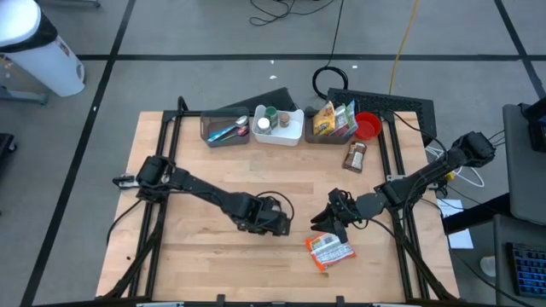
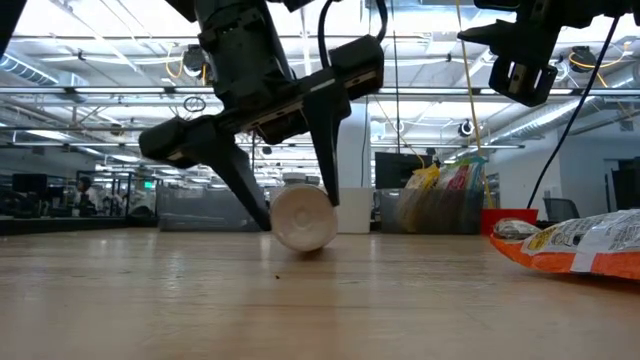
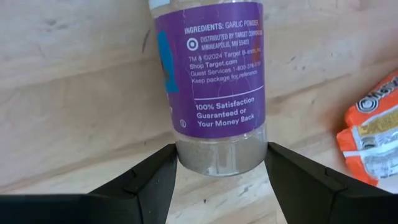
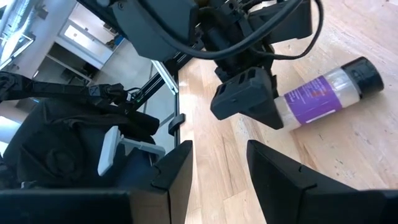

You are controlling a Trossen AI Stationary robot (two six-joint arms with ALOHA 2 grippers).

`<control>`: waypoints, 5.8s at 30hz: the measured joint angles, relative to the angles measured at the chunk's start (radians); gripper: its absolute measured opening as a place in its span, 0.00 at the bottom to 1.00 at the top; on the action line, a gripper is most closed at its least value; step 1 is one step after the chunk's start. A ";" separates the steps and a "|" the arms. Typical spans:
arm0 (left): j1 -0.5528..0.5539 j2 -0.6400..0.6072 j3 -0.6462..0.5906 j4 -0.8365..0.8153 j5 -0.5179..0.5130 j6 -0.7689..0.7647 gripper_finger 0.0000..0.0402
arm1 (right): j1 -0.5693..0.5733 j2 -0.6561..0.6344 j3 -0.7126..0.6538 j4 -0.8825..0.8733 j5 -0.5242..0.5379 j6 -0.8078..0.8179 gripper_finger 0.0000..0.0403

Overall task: Pick & Place Food Item
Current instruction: Put the black seasoning bottle into the white bin

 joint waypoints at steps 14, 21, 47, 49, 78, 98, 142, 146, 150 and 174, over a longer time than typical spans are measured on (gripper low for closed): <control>0.040 0.030 0.000 0.008 0.038 0.047 0.61 | 0.000 0.000 0.000 -0.006 -0.004 -0.015 0.36; 0.026 0.059 0.000 0.035 0.068 0.056 0.60 | 0.000 0.000 0.000 -0.027 -0.007 -0.015 0.36; 0.043 0.061 -0.001 0.238 0.011 0.111 0.46 | 0.000 0.000 0.000 -0.045 -0.008 -0.015 0.36; 0.051 0.061 -0.001 0.269 0.008 0.170 0.46 | 0.000 0.000 0.000 -0.045 -0.008 -0.015 0.36; -0.113 -0.090 -0.002 -0.211 0.130 0.075 0.46 | 0.000 0.000 0.000 -0.132 -0.034 -0.033 0.36; -0.118 -0.271 -0.001 -0.270 -0.489 -0.381 0.46 | -0.126 0.000 0.000 -0.145 -0.004 -0.094 0.36; -0.153 -0.697 0.000 -0.513 -0.773 0.446 0.46 | -0.297 0.506 0.433 0.151 -0.450 -0.114 0.73; -0.198 -0.774 0.000 -0.527 -0.838 0.508 0.46 | -0.322 0.621 0.640 -0.174 -0.498 -0.238 0.76; -0.235 -0.812 0.000 -0.543 -0.898 0.575 0.46 | -0.341 0.714 0.824 -0.538 -0.426 -0.394 0.75; -0.236 -0.820 0.000 -0.683 -0.943 0.604 0.46 | -0.335 0.827 0.905 -0.880 -0.143 -0.255 0.73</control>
